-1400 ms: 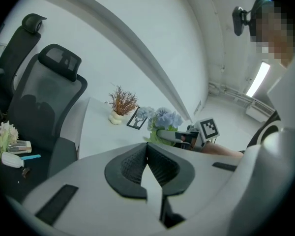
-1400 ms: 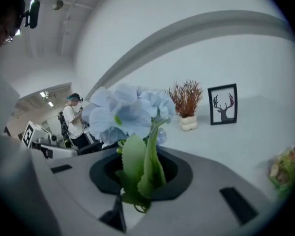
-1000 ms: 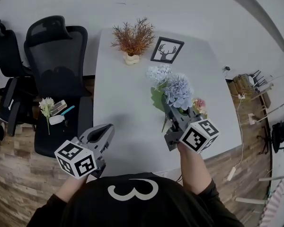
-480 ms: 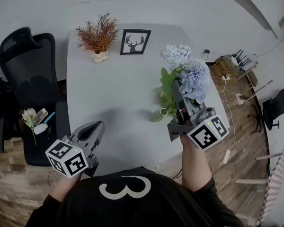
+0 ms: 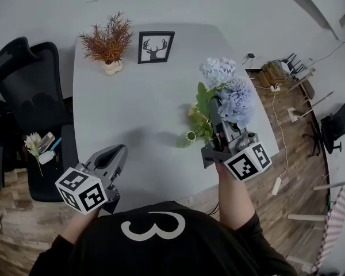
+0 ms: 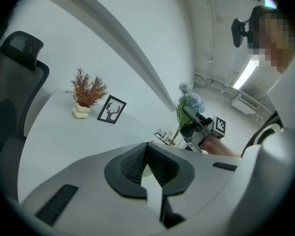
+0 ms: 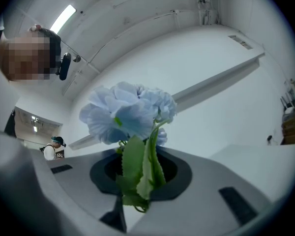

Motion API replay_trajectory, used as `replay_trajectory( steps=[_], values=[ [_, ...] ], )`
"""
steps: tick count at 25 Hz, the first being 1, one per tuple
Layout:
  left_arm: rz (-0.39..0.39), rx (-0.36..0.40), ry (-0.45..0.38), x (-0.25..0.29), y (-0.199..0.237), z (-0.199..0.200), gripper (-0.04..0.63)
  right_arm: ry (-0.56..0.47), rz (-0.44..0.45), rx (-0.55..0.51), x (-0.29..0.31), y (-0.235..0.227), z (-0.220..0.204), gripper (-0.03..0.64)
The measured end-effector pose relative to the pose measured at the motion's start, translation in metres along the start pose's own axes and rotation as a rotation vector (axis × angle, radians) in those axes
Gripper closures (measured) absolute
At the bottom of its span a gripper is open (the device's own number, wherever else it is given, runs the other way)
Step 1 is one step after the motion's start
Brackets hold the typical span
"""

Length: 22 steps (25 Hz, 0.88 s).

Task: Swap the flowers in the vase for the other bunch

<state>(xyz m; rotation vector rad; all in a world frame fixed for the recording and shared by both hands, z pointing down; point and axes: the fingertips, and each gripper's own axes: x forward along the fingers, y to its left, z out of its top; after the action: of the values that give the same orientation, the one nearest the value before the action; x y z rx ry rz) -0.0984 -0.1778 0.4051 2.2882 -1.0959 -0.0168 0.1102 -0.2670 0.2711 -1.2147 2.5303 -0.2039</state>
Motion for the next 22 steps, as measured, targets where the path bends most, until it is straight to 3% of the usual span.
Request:
replay_trajectory(
  steps=[5, 15, 22],
  values=[
    [0.011, -0.007, 0.038, 0.012, 0.003, -0.009, 0.584, 0.023, 0.013, 0.009, 0.0, -0.012, -0.032, 0.531],
    [0.025, -0.006, 0.074, 0.013, 0.008, -0.017, 0.584, 0.071, -0.045, 0.066, -0.01, -0.038, -0.092, 0.531],
    [0.017, -0.019, 0.075, 0.006, 0.01, -0.021, 0.584, 0.086, -0.074, 0.075, -0.014, -0.043, -0.108, 0.531]
  ],
)
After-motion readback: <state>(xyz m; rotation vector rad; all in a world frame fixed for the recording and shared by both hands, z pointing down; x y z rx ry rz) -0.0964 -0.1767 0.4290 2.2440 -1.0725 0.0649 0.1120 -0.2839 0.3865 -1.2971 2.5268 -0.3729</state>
